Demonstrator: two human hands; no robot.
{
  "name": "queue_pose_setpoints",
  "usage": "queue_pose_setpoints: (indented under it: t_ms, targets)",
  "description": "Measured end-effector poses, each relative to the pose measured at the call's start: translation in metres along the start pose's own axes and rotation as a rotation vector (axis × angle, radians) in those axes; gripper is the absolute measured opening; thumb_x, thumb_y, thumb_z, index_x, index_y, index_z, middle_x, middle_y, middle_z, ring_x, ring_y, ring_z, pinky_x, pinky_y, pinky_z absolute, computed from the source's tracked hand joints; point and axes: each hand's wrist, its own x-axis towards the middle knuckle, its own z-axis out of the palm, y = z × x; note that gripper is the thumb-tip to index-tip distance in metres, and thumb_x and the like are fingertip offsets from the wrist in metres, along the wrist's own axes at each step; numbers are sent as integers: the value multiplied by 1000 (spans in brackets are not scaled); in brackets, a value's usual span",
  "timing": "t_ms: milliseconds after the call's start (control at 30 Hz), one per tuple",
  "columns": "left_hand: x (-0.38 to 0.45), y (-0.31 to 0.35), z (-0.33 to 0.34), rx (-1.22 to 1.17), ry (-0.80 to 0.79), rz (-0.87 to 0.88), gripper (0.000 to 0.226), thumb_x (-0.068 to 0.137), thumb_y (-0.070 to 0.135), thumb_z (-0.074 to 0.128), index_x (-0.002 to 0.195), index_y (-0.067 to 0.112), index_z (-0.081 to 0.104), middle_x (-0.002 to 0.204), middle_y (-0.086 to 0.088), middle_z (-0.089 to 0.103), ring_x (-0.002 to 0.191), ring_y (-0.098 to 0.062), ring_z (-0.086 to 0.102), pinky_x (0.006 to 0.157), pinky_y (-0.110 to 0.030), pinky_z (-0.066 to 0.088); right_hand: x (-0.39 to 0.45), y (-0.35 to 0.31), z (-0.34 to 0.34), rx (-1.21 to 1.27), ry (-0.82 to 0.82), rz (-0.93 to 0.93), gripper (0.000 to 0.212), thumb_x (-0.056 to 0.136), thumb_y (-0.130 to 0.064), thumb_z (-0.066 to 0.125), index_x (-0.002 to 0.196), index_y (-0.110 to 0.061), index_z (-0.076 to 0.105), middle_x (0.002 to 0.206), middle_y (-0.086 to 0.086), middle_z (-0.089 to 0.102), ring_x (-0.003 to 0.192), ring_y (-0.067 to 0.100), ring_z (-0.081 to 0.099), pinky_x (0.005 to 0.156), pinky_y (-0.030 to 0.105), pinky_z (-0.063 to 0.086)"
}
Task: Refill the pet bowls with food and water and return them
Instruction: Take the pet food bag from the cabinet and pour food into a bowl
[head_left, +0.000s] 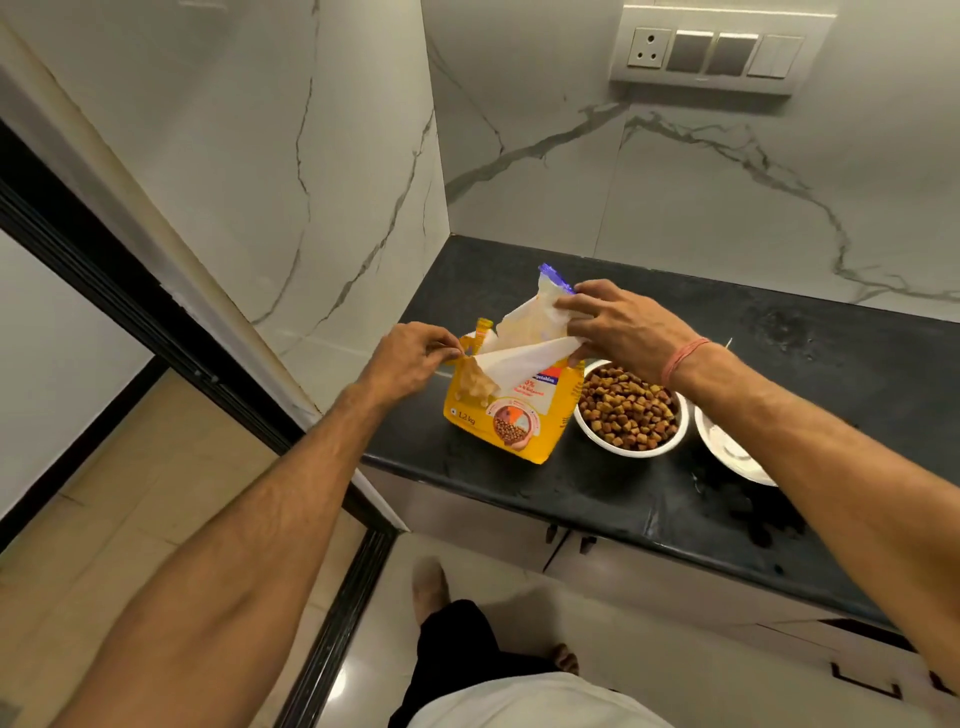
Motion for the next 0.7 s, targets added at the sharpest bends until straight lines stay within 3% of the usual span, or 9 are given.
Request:
queue_pose_setpoints:
  t_ms: [133, 233, 300, 367, 467, 533, 567, 633, 700]
  targets:
    - [-2, 1, 10, -80, -22, -5, 13, 103, 29, 75, 113, 25, 83, 113, 8, 78, 111, -13, 70, 104, -46, 61, 4, -3, -7, -2, -50, -50, 60, 93, -21, 82, 149, -25, 60, 172, 10, 32, 151, 37, 33, 101, 45, 59]
    - [-4, 4, 13, -109, -11, 8, 17, 104, 20, 74, 120, 25, 78, 124, 3, 77, 118, -17, 70, 106, -51, 61, 7, 0, -11, 31, -24, -34, 66, 92, -9, 82, 152, -24, 59, 172, 11, 27, 146, 35, 37, 106, 45, 56]
    - [-5, 8, 13, -108, 26, 70, 32, 98, 14, 76, 128, 25, 71, 132, 3, 73, 123, -16, 68, 108, -51, 59, 11, 4, -11, 112, -29, 17, 66, 89, 3, 79, 148, -23, 62, 172, 11, 28, 143, 35, 43, 108, 44, 54]
    - [-9, 20, 14, -120, 120, 136, 35, 92, 18, 78, 124, 27, 68, 130, 6, 71, 122, -13, 65, 105, -49, 61, 16, 4, -15, 347, -48, 143, 56, 86, 10, 78, 134, -20, 73, 164, 11, 44, 139, 36, 53, 109, 44, 55]
    - [-17, 49, 20, -131, 203, 264, 22, 92, 29, 70, 113, 30, 65, 115, 12, 67, 112, -13, 63, 94, -49, 63, 26, 2, -24, 712, -28, 390, 27, 99, -2, 67, 117, -15, 81, 138, 10, 66, 116, 29, 68, 95, 36, 61]
    - [-24, 71, 25, -55, 197, 401, 29, 93, 44, 74, 114, 28, 64, 114, 10, 65, 105, -15, 60, 88, -43, 58, 32, 1, -27, 866, -9, 527, 20, 103, -17, 67, 118, -10, 78, 124, 7, 71, 107, 24, 70, 82, 25, 57]
    - [-27, 79, 28, 22, 180, 484, 41, 90, 56, 77, 117, 28, 63, 118, 8, 64, 104, -16, 58, 87, -39, 54, 35, 2, -26, 909, -1, 572, 22, 100, -21, 72, 120, -10, 74, 119, 7, 70, 106, 24, 70, 78, 24, 56]
    - [-30, 90, 36, 250, 129, 611, 66, 81, 73, 79, 124, 27, 61, 129, 4, 59, 108, -18, 55, 87, -33, 47, 38, 1, -21, 936, -34, 627, 41, 90, -22, 86, 124, -14, 64, 120, 7, 68, 107, 26, 69, 85, 33, 62]
    - [-30, 94, 44, 435, 147, 658, 67, 78, 64, 84, 126, 24, 60, 131, -1, 60, 109, -22, 57, 83, -37, 51, 39, -2, -18, 906, -68, 676, 60, 81, -19, 93, 130, -17, 57, 128, 12, 67, 111, 29, 69, 92, 44, 65]
